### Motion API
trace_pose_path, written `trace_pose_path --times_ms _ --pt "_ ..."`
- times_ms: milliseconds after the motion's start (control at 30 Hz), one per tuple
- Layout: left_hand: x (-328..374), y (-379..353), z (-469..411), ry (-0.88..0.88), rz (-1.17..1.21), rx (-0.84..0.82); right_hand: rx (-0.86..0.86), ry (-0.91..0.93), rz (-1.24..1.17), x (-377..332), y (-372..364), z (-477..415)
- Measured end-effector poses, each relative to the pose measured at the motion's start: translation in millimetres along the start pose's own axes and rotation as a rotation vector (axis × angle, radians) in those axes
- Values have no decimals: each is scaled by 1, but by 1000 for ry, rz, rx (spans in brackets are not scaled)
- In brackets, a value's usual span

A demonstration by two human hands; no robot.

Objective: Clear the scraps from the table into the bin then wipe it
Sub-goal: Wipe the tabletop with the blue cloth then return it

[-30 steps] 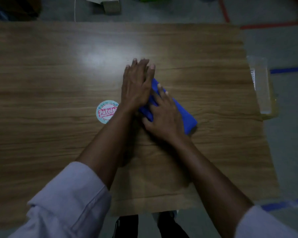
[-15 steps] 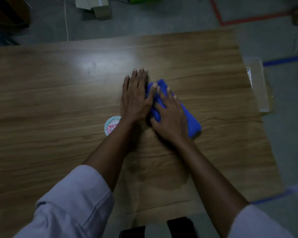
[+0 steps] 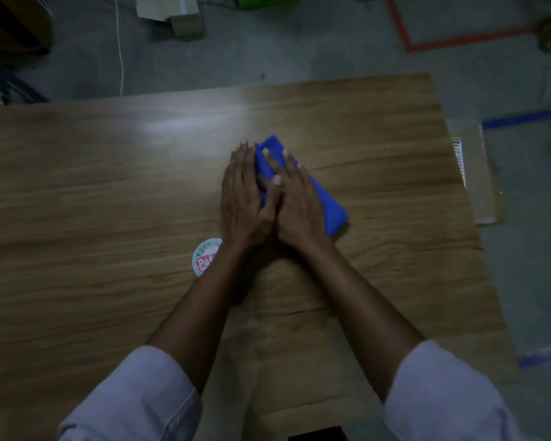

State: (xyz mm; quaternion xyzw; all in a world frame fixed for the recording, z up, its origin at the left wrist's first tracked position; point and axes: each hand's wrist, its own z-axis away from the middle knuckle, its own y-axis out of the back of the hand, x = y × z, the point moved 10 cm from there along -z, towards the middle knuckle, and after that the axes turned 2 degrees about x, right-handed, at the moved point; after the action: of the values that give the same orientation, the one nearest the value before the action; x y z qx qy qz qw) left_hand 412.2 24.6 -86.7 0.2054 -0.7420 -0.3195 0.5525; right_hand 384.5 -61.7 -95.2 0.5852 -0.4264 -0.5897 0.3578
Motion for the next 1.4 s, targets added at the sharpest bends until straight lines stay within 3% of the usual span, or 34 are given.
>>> trace_pose_path --times_ms 100,233,333,367,467,533,600,700,800,867,967,1067,1133,1200,1300,1400 --pt "-5 -2 -3 32 -5 -7 -80 102 21 24 3 -9" --pt "-9 -12 -7 23 -120 -28 43 -191 57 107 38 -61" --pt "-11 -10 -8 40 -109 10 104 -360 60 109 38 -82" --pt "-11 -8 -9 59 -89 27 90 -320 59 91 29 -82" --pt "-10 0 -19 107 -45 122 -46 33 28 20 -5 -57" --pt "-13 4 -26 147 -25 160 -86 141 8 24 -3 -49" --pt "-18 -1 -36 183 0 131 -36 28 35 67 18 -55" --pt "-21 -11 -62 160 -39 82 111 -359 65 147 50 -71" --pt "-23 -19 -85 140 -77 59 173 -496 69 152 50 -106" --pt "-24 -20 -88 148 -104 79 160 -444 72 123 38 -126" --pt "-20 -16 -83 127 -108 126 80 -203 9 65 16 -141" --pt "-20 -8 -82 163 -78 147 18 4 -289 39 23 -136" --pt "-20 -9 -82 173 -95 137 212 -119 -362 77 52 -123" --pt "-17 -10 -81 164 -115 128 364 -345 -210 134 72 -101" --pt "-14 -12 -82 138 -129 122 246 -463 42 165 61 -103" --pt "-17 -10 -84 148 -112 135 109 -242 -2 127 38 -132"
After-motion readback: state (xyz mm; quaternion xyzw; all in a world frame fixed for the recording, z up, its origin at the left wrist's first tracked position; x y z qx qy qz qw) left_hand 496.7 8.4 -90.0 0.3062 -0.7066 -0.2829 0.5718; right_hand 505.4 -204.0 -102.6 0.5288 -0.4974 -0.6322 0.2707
